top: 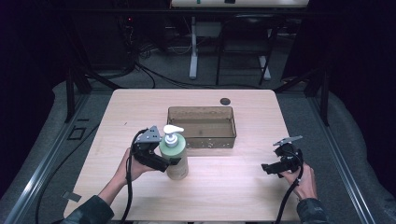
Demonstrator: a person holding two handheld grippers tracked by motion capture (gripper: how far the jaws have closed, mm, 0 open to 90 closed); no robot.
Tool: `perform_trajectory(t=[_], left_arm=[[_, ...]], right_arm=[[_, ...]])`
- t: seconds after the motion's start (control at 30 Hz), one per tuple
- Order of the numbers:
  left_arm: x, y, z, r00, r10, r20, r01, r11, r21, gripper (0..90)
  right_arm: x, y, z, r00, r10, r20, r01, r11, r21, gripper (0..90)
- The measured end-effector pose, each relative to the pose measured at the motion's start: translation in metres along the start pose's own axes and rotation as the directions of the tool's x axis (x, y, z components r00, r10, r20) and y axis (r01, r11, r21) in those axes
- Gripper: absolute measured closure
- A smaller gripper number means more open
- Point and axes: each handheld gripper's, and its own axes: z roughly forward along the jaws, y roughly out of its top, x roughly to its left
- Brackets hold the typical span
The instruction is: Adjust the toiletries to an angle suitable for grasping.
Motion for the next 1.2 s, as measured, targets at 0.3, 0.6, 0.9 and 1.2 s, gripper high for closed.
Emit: perform_trajectory(t=[0.3, 0.6, 0.9, 1.2], left_arm=[[0.008, 0.002, 0.002, 0.9987, -0.039, -0.033, 0.039, 0.9992, -0.007, 11.9], [0.011, 0.004, 0.004, 0.9964, -0.059, -0.060, 0.059, 0.9982, -0.007, 11.9], [0.014, 0.004, 0.007, 0.9920, -0.083, -0.095, 0.081, 0.9964, -0.022, 11.8], [0.017, 0.003, 0.004, 0.9892, -0.086, -0.119, 0.084, 0.9963, -0.021, 11.7]], right_arm=[[0.000, 0.002, 0.000, 1.0000, -0.001, -0.001, 0.001, 1.000, -0.001, 0.3], [0.005, 0.014, -0.001, 0.9999, 0.000, -0.015, 0.000, 1.000, -0.015, 0.0], [0.006, 0.030, 0.003, 0.9984, 0.025, -0.050, -0.024, 1.000, 0.018, 0.0], [0.003, 0.037, 0.000, 0.9982, 0.060, 0.001, -0.059, 0.996, 0.061, 0.0]])
